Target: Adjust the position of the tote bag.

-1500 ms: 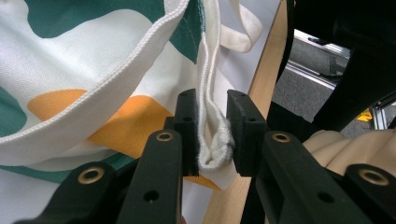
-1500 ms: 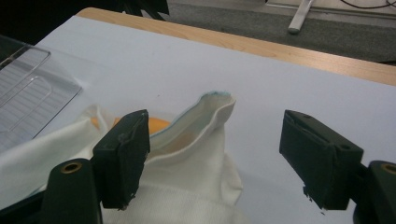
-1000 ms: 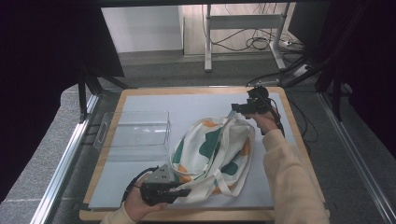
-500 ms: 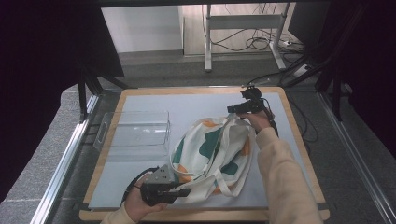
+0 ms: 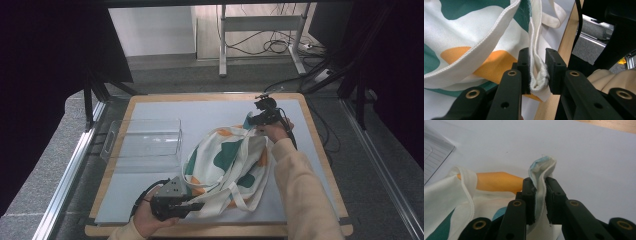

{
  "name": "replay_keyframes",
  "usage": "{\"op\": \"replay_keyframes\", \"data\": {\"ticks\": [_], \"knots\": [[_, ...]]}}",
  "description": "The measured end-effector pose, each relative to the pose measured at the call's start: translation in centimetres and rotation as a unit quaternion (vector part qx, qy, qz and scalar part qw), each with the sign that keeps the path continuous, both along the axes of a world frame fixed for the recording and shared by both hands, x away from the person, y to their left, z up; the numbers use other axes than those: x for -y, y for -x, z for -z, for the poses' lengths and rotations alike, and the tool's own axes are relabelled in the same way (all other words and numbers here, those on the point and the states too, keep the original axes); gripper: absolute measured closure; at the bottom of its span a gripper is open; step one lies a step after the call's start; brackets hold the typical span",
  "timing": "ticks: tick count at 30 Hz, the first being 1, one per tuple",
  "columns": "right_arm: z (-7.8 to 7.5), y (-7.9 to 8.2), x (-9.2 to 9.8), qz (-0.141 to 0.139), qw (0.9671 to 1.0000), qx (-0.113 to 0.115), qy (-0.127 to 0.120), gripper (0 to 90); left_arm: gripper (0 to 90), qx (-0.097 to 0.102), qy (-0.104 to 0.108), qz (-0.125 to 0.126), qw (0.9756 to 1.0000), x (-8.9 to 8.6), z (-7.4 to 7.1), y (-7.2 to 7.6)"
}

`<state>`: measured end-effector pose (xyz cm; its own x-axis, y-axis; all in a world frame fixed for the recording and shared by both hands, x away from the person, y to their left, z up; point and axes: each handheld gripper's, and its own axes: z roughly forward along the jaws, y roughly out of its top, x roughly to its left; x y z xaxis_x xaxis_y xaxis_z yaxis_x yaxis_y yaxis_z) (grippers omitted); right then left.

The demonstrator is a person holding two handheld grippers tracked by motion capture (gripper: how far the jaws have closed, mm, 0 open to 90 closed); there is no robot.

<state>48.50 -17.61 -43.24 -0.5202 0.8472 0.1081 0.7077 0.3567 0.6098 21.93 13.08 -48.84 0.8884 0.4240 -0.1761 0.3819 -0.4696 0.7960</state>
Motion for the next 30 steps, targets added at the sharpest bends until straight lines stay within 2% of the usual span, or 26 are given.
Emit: {"op": "replay_keyframes", "data": {"ticks": [4, 8, 13, 18, 24, 30], "knots": [[-0.3, 0.3, 0.3, -0.010, 0.9999, 0.005, -0.005, 81.5, 76.0, 0.007, 0.000, -0.004, 1.0000, -0.1, -0.2, 0.1], [-0.7, 0.6, 0.8, -0.009, 0.9998, 0.014, -0.010, 82.3, 76.2, 0.019, -0.001, -0.020, 0.9996, -0.6, -0.6, 0.1], [-1.6, 1.3, 1.5, -0.011, 0.9996, 0.023, -0.013, 82.8, 76.5, 0.025, 0.002, -0.035, 0.9991, -1.5, -1.0, -0.1], [-2.6, 2.3, 2.3, -0.014, 0.9993, 0.033, -0.015, 83.0, 76.6, 0.033, 0.005, -0.049, 0.9983, -2.4, -1.6, -0.3], [-3.7, 3.8, 3.6, -0.004, 0.9985, 0.050, -0.022, 83.0, 76.7, 0.047, 0.000, -0.065, 0.9968, -3.0, -2.3, -0.7], [-4.1, 5.5, 5.7, 0.005, 0.9978, 0.056, -0.036, 82.9, 76.8, 0.053, -0.002, -0.080, 0.9954, -3.6, -3.0, -1.9]]}}
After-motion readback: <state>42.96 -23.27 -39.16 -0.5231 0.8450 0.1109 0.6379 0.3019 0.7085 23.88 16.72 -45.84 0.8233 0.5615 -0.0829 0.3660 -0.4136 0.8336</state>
